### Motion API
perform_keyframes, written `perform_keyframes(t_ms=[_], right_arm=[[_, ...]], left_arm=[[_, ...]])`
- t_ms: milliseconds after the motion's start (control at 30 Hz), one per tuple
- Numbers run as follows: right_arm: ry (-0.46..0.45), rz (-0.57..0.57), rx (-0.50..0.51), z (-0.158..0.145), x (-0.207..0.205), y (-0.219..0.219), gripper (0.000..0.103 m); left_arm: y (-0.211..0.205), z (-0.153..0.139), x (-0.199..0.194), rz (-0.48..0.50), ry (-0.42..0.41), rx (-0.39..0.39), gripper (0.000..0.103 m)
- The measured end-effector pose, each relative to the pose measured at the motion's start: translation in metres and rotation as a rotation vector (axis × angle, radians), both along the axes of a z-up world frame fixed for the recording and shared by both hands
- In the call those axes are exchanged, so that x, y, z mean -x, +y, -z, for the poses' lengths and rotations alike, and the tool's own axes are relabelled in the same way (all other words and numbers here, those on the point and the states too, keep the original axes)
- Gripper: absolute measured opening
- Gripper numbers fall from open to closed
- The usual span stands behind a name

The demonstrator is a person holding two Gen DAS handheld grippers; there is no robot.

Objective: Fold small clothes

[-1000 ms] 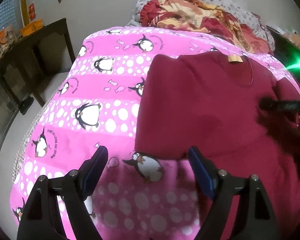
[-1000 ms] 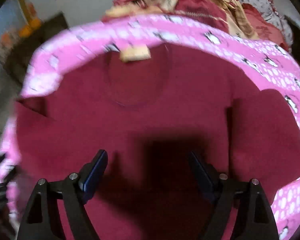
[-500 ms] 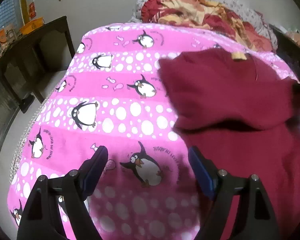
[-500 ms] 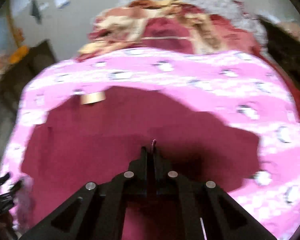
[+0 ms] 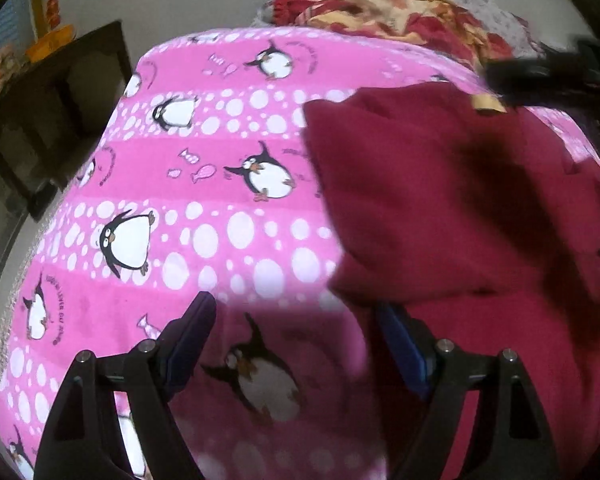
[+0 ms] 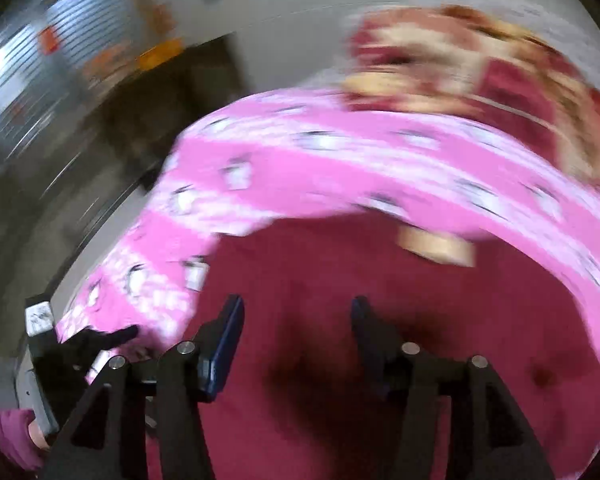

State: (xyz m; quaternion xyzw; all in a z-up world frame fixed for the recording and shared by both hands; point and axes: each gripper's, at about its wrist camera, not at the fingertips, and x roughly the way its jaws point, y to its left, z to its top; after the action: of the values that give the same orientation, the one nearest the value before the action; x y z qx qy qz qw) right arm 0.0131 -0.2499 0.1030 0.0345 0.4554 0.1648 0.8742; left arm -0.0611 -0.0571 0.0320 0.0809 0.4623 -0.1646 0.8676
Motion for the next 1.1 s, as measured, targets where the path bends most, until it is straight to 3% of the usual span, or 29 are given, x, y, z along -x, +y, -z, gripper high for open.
perform_keyframes(t_ms=[200, 233, 267, 433, 500, 600, 733, 933, 1100], right_arm=[[0.077, -0.175, 0.134, 0.056, -0.06, 0.073, 0.057], [0.106, -0.19, 0.139, 0.065, -0.066, 0.077, 0.024], [0.128, -0.2, 0.108, 0.069, -0.069, 0.08, 0.008], [0.095, -0.187, 0.014, 0.074, -0.081, 0.1, 0.007], [0.117, -0.165, 0.032, 0.089, -0.087, 0.105, 0.008], [0.113, -0.146, -0.006, 0.079, -0.078, 0.097, 0.013], [0.108, -0.085, 0.032, 0.044, -0.032, 0.062, 0.061], [0.196, 0.072, 0.105, 0.037, 0.04, -0.002, 0.063], [0.295, 0.268, 0.023, 0.079, 0.069, -0.055, 0.063]], left_arm=[[0.015, 0.007, -0.019, -0.059, 0.062, 0.075, 0.081], [0.016, 0.007, -0.019, -0.055, 0.06, 0.078, 0.081], [0.016, 0.007, -0.019, -0.051, 0.057, 0.078, 0.081], [0.03, 0.005, -0.017, -0.073, 0.049, 0.084, 0.081], [0.039, 0.004, -0.017, -0.091, 0.049, 0.085, 0.081], [0.047, -0.006, -0.015, -0.118, 0.025, 0.078, 0.081], [0.049, -0.028, -0.012, -0.124, -0.028, 0.119, 0.081], [0.01, -0.037, -0.02, -0.07, -0.045, 0.106, 0.081], [-0.015, -0.001, -0.031, -0.074, 0.021, -0.017, 0.082]])
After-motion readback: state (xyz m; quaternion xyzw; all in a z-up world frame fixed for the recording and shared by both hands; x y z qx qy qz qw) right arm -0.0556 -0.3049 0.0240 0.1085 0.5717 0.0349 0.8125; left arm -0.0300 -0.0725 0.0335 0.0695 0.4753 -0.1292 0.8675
